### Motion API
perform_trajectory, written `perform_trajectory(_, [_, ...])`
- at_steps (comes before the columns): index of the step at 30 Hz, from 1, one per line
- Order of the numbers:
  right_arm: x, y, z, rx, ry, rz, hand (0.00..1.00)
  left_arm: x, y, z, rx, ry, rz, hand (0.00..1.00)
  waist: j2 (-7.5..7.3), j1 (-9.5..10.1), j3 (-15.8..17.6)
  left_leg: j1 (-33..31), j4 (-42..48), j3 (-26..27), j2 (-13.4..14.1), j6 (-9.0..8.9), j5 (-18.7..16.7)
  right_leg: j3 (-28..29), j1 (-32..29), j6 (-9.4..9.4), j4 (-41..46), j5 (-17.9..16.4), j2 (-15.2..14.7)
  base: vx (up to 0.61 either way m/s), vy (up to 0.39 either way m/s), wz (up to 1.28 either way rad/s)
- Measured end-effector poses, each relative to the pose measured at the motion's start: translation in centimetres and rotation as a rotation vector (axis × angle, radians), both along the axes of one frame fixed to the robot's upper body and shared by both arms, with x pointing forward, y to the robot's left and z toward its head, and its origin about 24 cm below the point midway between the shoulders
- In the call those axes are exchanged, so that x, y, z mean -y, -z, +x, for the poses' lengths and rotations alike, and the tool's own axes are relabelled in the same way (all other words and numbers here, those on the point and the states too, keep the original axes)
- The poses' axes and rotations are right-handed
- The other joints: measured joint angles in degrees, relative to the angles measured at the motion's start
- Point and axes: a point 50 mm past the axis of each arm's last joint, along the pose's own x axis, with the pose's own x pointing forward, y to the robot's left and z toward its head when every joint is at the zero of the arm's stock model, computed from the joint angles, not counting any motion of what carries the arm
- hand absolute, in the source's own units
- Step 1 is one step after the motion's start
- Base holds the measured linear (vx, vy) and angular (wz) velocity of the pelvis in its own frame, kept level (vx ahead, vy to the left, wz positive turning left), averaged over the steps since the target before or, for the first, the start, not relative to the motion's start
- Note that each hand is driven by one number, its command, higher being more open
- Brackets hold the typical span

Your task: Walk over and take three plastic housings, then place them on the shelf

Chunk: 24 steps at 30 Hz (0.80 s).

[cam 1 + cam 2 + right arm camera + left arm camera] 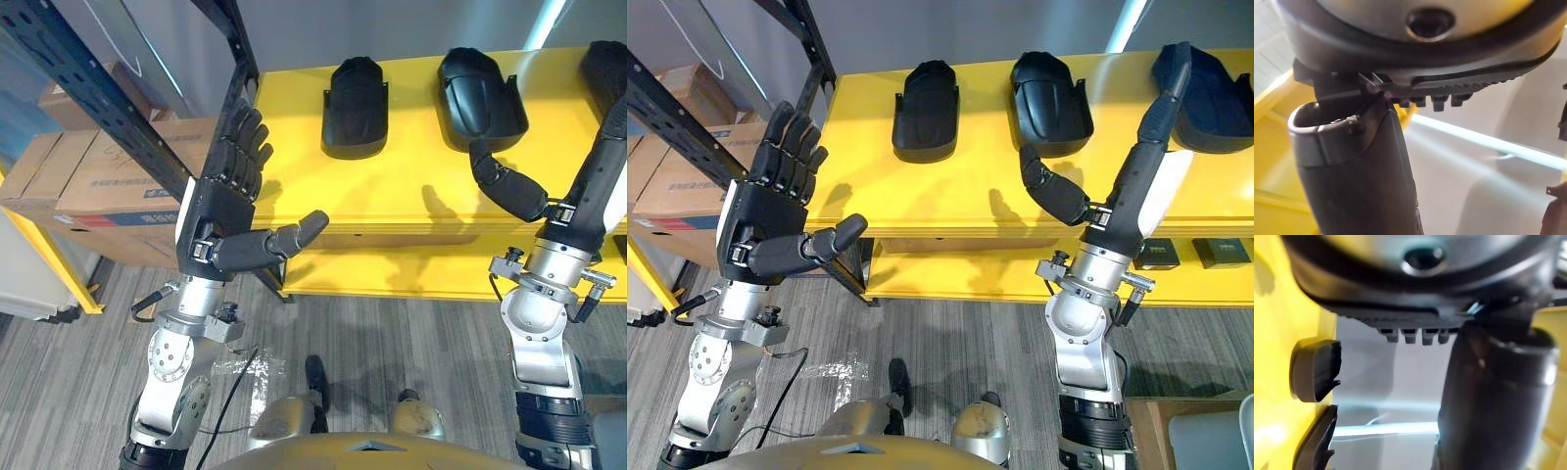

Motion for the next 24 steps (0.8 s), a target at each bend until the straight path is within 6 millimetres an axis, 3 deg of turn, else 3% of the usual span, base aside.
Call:
perform_trajectory(1, [-0.1,0.0,0.0,-0.002,-0.005,-0.002,1.0,0.0,0.0,0.0,0.0,0.0,0.0,1.0,-0.13,0.0,-0.1,0.1,0.0,0.0,0.0,-0.04,-0.1,0.0,0.1,-0.01,0.0,0.0,0.0,0.26,-0.05,-0.06])
perform_trajectory(2, [4.4,6.1,-3.2,-0.217,0.297,0.218,1.0,-4.8,2.2,-2.8,-0.1,0.027,-0.081,1.0,-3.44,0.61,-3.4,2.9,0.0,0.4,-0.4,0.3,-1.1,0.0,3.9,0.44,-3.0,0.7,0.0,0.25,-0.028,-0.02])
perform_trajectory(5, [6.1,7.5,-4.2,-0.239,0.42,0.322,1.0,-4.6,2.6,-3.0,-0.117,0.082,-0.073,1.0,-3.33,0.42,-3.9,3.0,0.0,0.8,-0.5,-0.13,-2.0,0.1,4.3,0.49,-3.7,0.8,0.0,0.05,0.003,-0.1])
perform_trajectory(7, [6.9,9.7,-5.3,-0.326,0.451,0.297,1.0,-5.1,4.7,-3.5,-0.192,0.099,-0.057,1.0,-3.07,0.14,-5.5,2.9,0.0,2.0,-0.2,0.32,-2.5,0.7,4.3,0.39,-5.3,1.8,0.3,0.0,0.016,-0.28])
perform_trajectory(8, [7.9,12.5,-6.7,-0.43,0.492,0.325,1.0,-6.5,7.7,-4.0,-0.302,0.111,-0.115,1.0,-2.94,0.4,-7.2,3.2,0.0,2.6,-0.2,0.23,-2.8,1.4,4.6,0.41,-6.2,1.9,0.5,0.07,0.009,-0.35])
perform_trajectory(9, [9.0,15.7,-8.0,-0.524,0.558,0.472,1.0,-8.3,11.9,-5.3,-0.416,0.134,-0.291,1.0,-2.84,0.57,-8.1,4.1,0.0,3.2,-0.1,0.02,-3.2,1.8,5.4,0.34,-6.8,2.0,0.7,0.08,-0.007,-0.26])
perform_trajectory(11, [10.0,20.0,-11.0,-0.654,0.703,0.705,1.0,-9.5,15.8,-7.1,-0.542,0.091,-0.457,1.0,-2.86,0.55,-8.0,4.9,0.0,3.1,0.0,-0.15,-3.4,1.6,6.3,0.04,-6.9,1.7,0.9,0.04,-0.021,-0.05])
perform_trajectory(13, [9.5,24.7,-16.1,-0.794,0.89,0.978,1.0,-9.6,19.1,-10.4,-0.658,0.059,-0.611,1.0,-3.06,0.71,-7.6,4.7,0.0,2.6,0.0,-0.24,-3.3,1.0,6.3,-0.02,-7.0,1.5,0.8,0.02,-0.004,0.09])
perform_trajectory(15, [8.0,26.4,-18.2,-0.842,0.933,1.115,1.0,-9.0,19.9,-11.7,-0.677,0.084,-0.665,1.0,-3.58,0.73,-7.1,4.7,0.0,2.3,-0.1,-0.3,-3.3,0.6,6.3,-0.03,-7.0,1.4,0.7,0.03,0.007,0.09])
perform_trajectory(19, [5.8,28.6,-18.9,-0.941,0.837,1.26,1.0,-8.0,21.3,-12.3,-0.715,0.141,-0.742,1.0,-5.35,1.06,-6.5,4.8,0.0,1.4,-0.6,-0.22,-3.2,-0.3,6.3,0.02,-6.9,0.4,0.6,-0.02,0.007,0.11])
perform_trajectory(24, [3.7,30.7,-18.6,-1.011,0.669,1.44,1.0,-6.6,24.1,-13.7,-0.889,0.055,-0.852,1.0,-7.44,1.91,-5.8,5.3,-0.1,-0.2,-1.9,0.0,-3.3,-2.3,8.2,0.71,-7.3,-0.1,-0.4,0.03,0.027,0.2])
